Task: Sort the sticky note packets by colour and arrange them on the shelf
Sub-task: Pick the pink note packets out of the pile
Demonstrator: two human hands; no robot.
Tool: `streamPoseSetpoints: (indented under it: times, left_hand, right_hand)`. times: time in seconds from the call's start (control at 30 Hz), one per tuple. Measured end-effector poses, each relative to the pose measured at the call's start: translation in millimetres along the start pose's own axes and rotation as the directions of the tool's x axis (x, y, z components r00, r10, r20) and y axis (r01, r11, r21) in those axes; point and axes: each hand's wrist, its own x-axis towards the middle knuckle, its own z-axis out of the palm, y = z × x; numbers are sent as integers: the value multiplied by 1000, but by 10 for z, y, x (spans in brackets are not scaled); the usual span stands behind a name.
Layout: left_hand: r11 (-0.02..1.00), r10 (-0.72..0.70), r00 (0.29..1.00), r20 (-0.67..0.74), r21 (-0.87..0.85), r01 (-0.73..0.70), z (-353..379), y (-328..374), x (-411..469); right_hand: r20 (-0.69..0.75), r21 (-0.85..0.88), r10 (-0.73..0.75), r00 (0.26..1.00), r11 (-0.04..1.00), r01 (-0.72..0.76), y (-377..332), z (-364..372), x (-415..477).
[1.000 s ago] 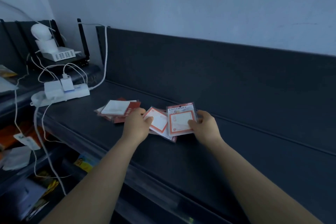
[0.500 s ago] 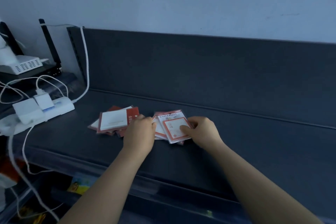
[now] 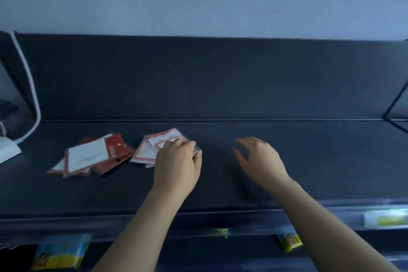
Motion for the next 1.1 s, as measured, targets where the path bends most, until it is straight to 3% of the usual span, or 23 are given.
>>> streamPoseSetpoints:
  times: [0.3, 0.77, 1.1]
  left_hand:
    - [983, 160, 986, 53, -97, -154, 355, 1164, 47]
    - [941, 273, 953, 131, -240, -236, 1310, 3794, 40]
    - [925, 311, 923, 225, -293, -241, 1865, 4953, 550]
  right_hand:
    - [-103, -102, 108, 989, 988, -119, 1023, -670, -470]
    - [-179, -165, 301, 937, 929, -330, 3368, -2060, -1203]
    - [-217, -108, 445, 869, 873, -475, 4534, -2521, -1166]
